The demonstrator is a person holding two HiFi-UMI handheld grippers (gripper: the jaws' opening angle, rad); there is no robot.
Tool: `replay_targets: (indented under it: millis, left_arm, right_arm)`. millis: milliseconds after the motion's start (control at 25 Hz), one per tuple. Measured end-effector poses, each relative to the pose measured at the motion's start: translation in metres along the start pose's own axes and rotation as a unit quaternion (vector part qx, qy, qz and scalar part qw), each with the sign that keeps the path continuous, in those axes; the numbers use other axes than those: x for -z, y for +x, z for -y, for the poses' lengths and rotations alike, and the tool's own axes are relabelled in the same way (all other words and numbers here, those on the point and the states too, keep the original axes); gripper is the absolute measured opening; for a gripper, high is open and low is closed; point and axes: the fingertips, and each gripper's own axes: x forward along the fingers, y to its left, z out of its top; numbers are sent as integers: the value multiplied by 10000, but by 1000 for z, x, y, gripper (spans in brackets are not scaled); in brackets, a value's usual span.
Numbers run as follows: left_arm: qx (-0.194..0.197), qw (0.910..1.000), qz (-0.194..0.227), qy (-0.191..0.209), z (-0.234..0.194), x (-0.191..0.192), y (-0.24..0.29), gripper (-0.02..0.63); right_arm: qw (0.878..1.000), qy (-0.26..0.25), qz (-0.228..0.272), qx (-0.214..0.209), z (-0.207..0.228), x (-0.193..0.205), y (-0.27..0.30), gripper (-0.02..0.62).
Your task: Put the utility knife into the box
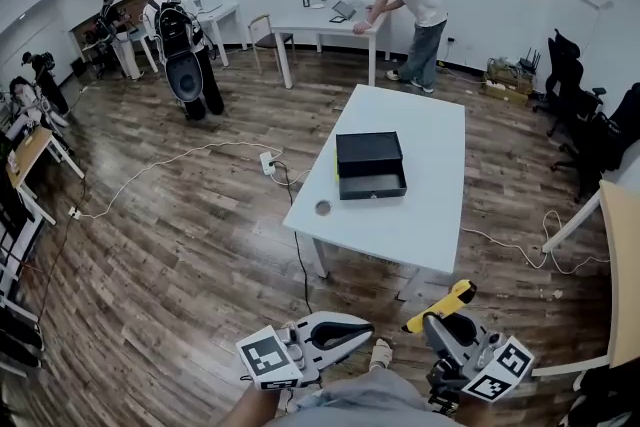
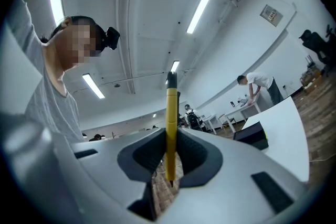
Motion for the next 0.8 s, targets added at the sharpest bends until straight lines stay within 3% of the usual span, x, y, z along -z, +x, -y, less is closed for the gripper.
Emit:
replay_targets:
  millis: [400,560,800]
  left_arm:
    - [-78,9993,-182,308,-58,-27,61,17]
    - [-175,9993,-269,195,-76,-36,84,17]
    - [-256,9981,-278,477,-99,-32,108,18]
  right_arm:
    - [9999,-33,103,-18,73,-48,18,74]
    - [9999,-56,108,-120,101,-61,28,74]
    - [9995,-105,87,-285,129,-71,37,74]
